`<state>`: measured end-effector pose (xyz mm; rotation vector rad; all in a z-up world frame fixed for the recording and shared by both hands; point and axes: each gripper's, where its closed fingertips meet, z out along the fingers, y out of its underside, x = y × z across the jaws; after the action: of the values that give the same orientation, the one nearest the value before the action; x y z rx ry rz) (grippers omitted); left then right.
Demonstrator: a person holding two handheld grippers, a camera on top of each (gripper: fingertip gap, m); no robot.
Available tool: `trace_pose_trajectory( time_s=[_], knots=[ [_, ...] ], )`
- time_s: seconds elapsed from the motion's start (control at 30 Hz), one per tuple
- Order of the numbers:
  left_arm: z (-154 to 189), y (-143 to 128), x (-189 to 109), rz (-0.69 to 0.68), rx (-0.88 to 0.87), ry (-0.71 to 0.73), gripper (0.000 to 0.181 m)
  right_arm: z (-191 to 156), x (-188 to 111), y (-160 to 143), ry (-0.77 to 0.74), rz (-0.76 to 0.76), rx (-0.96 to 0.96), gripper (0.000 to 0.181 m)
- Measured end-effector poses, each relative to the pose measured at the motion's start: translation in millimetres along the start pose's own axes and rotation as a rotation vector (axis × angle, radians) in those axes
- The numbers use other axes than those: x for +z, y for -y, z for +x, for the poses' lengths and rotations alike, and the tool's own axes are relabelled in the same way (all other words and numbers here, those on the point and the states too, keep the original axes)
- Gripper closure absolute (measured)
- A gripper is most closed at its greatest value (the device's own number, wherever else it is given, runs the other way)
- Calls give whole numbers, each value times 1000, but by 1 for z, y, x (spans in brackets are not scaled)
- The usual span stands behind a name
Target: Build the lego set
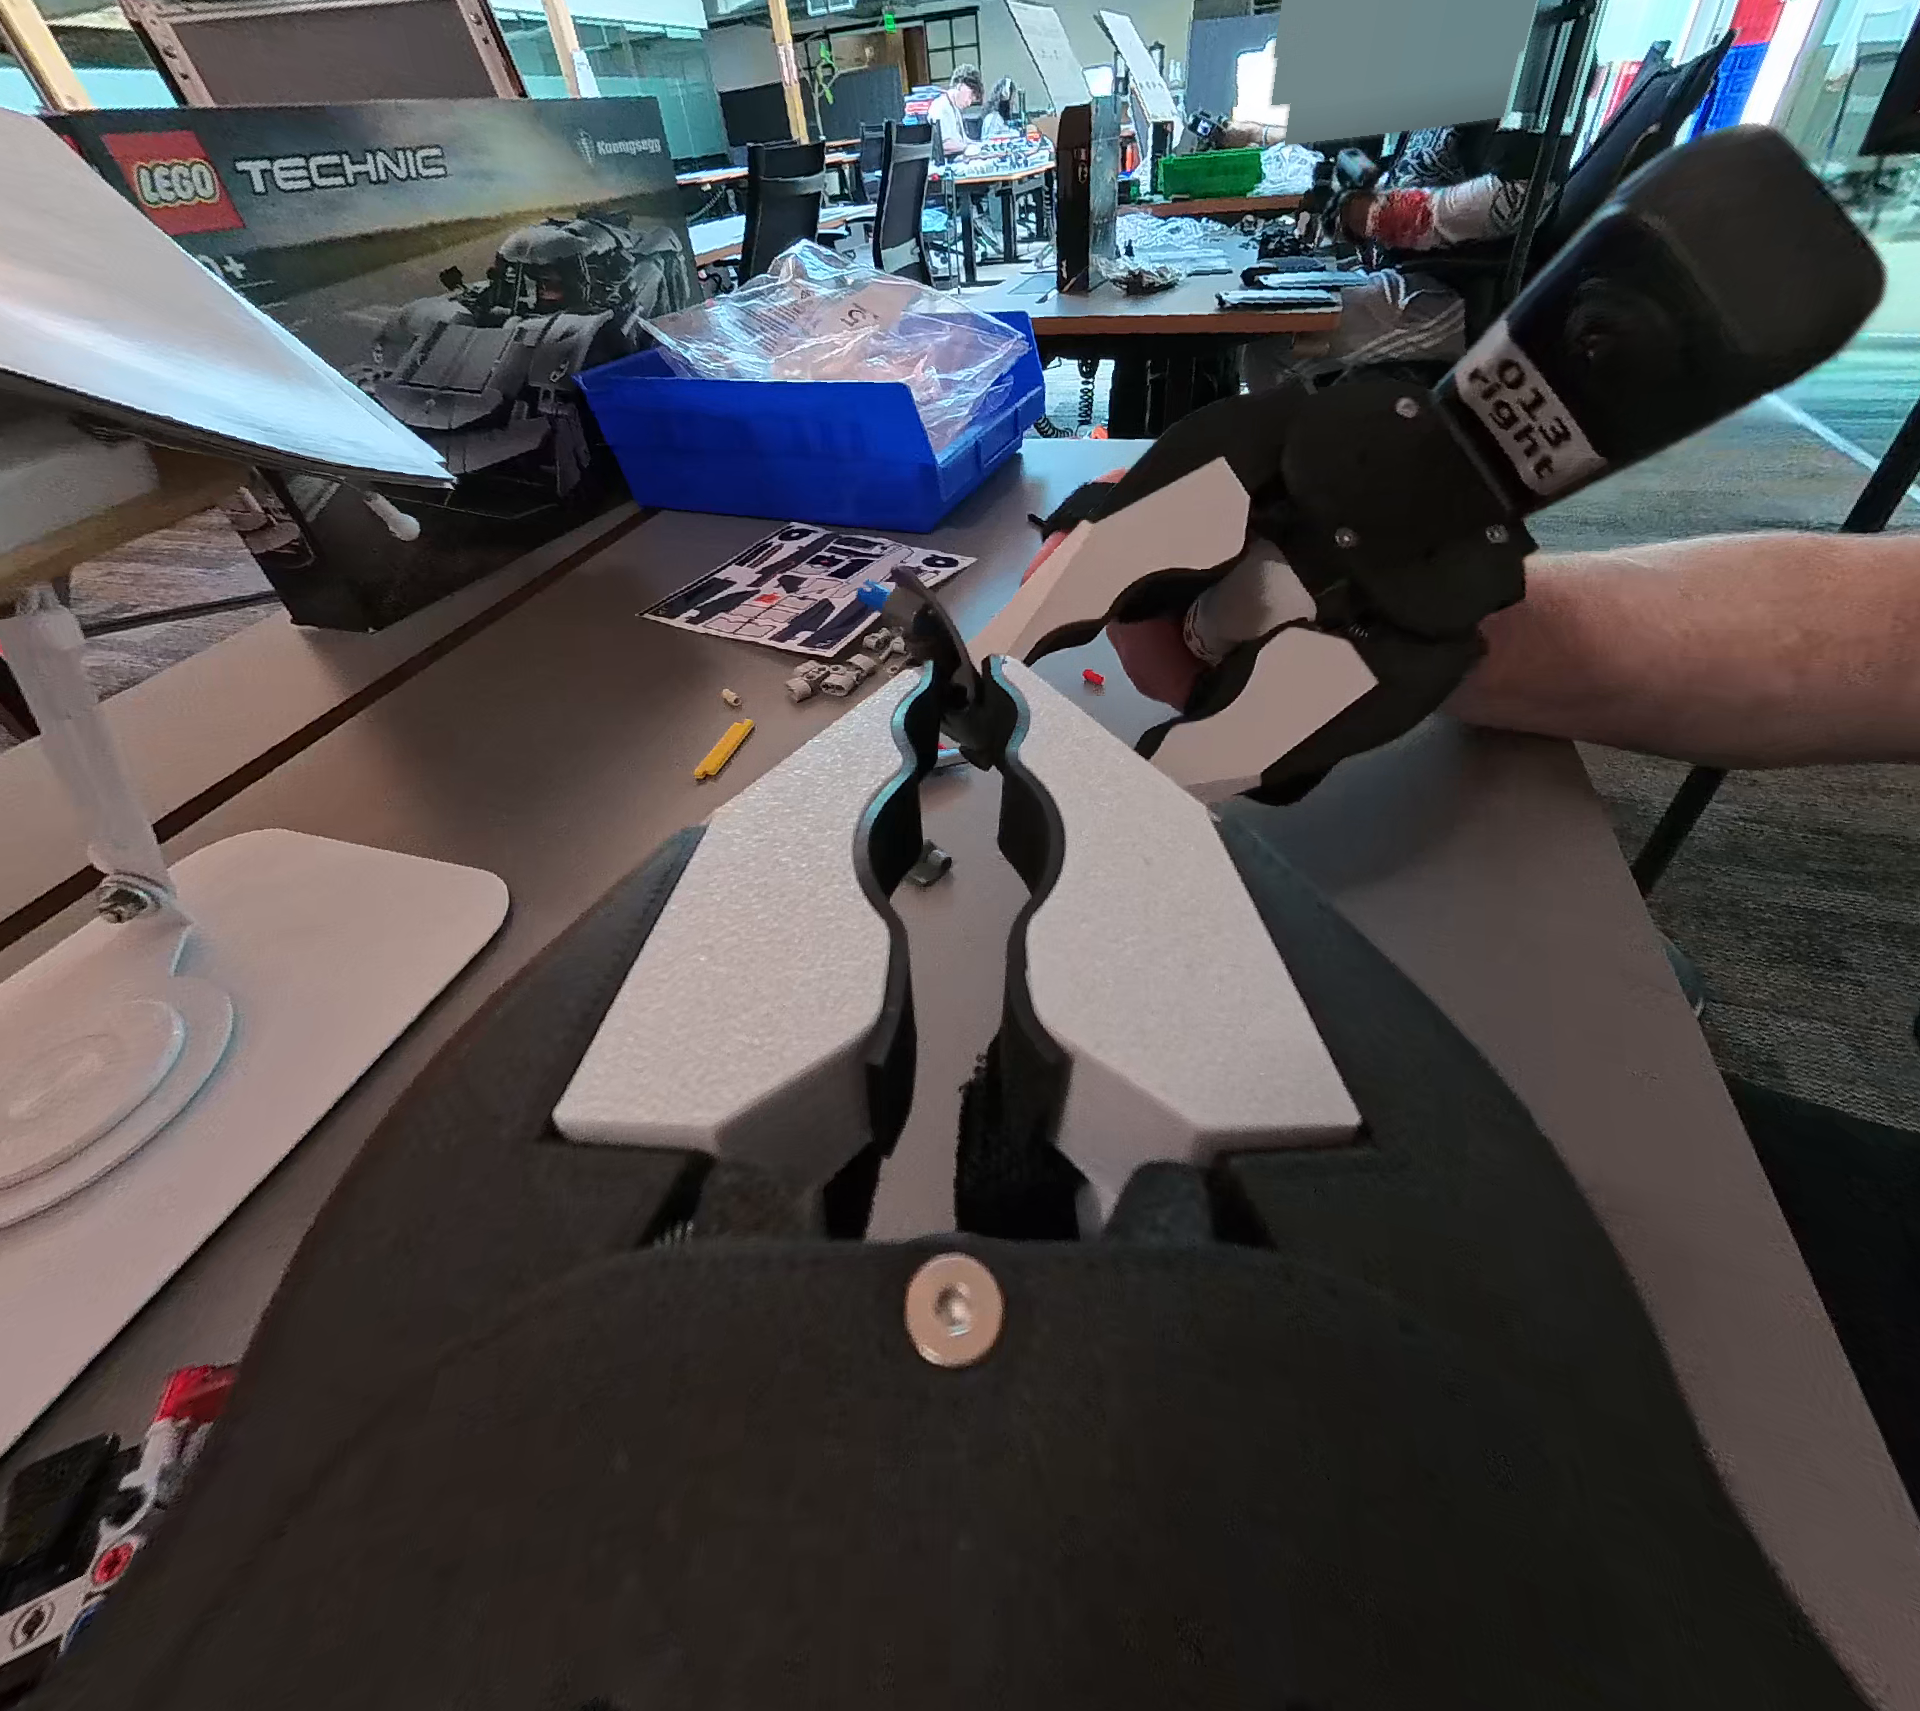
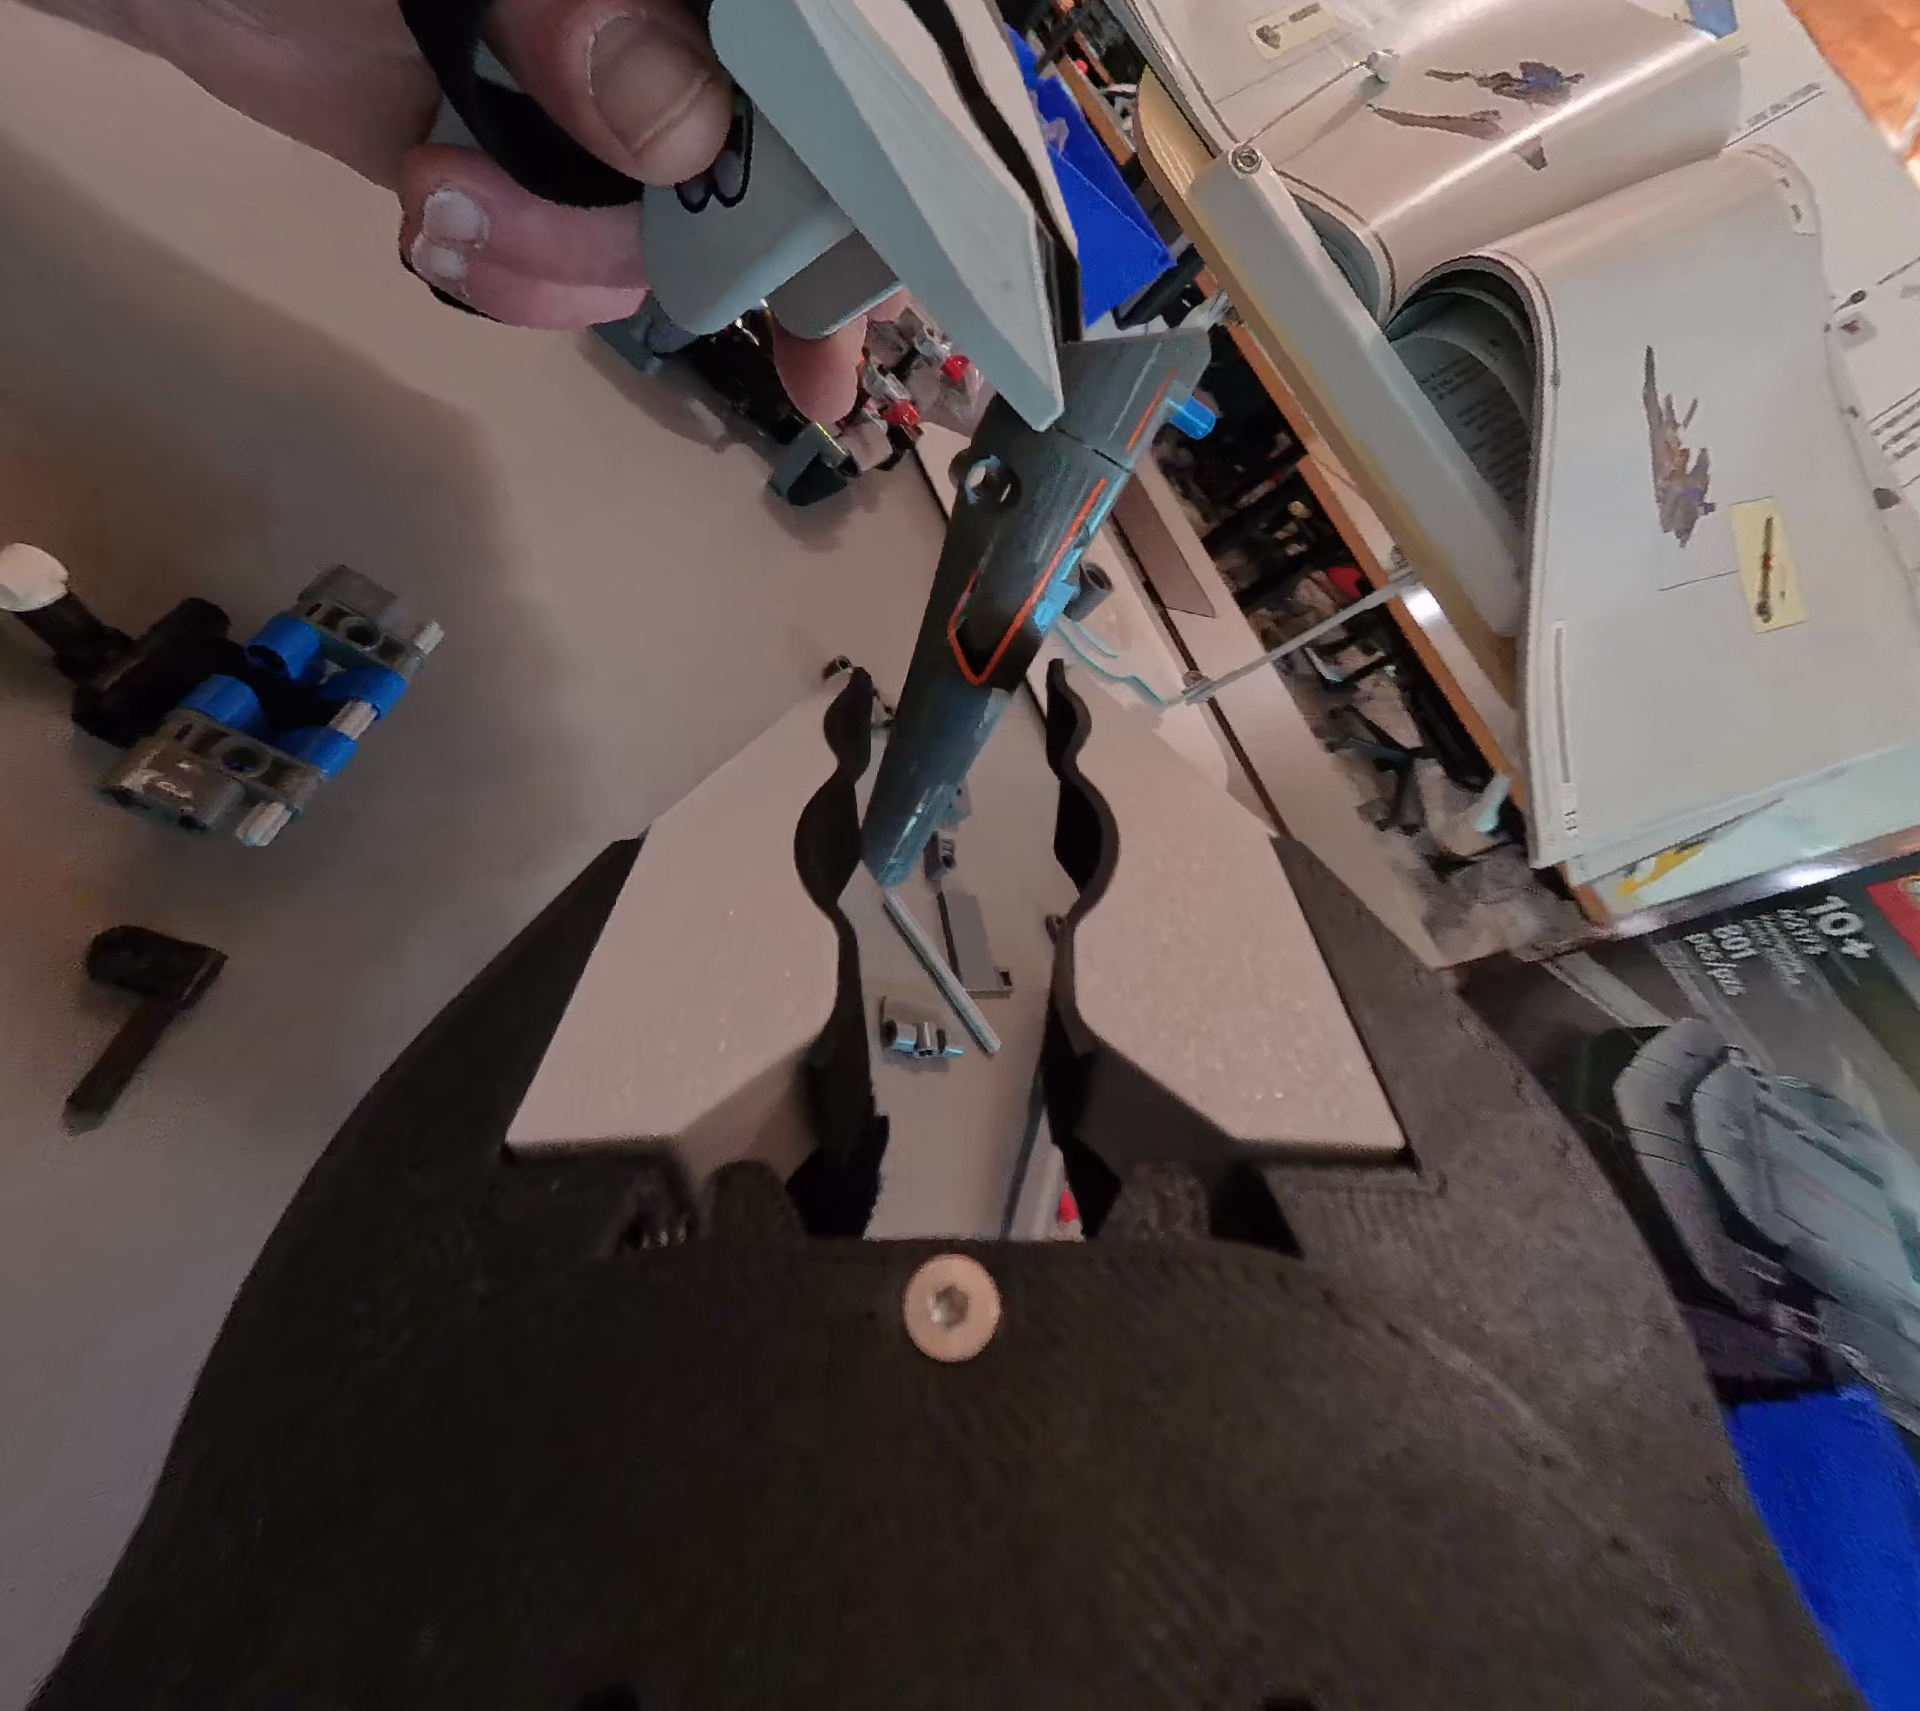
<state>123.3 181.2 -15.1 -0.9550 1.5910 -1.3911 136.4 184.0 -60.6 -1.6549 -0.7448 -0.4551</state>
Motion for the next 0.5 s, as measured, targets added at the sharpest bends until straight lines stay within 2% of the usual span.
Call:
trace_pose_trajectory(
  time_s=[0.27,0.5],
  knots=[
    [19,1,-1,0,41,-116,177,-4,-13,12,228,150,286,152],
    [41,3,-2,14,92,-227,178,-29,-29,22,525,229,437,164]
  ],
)
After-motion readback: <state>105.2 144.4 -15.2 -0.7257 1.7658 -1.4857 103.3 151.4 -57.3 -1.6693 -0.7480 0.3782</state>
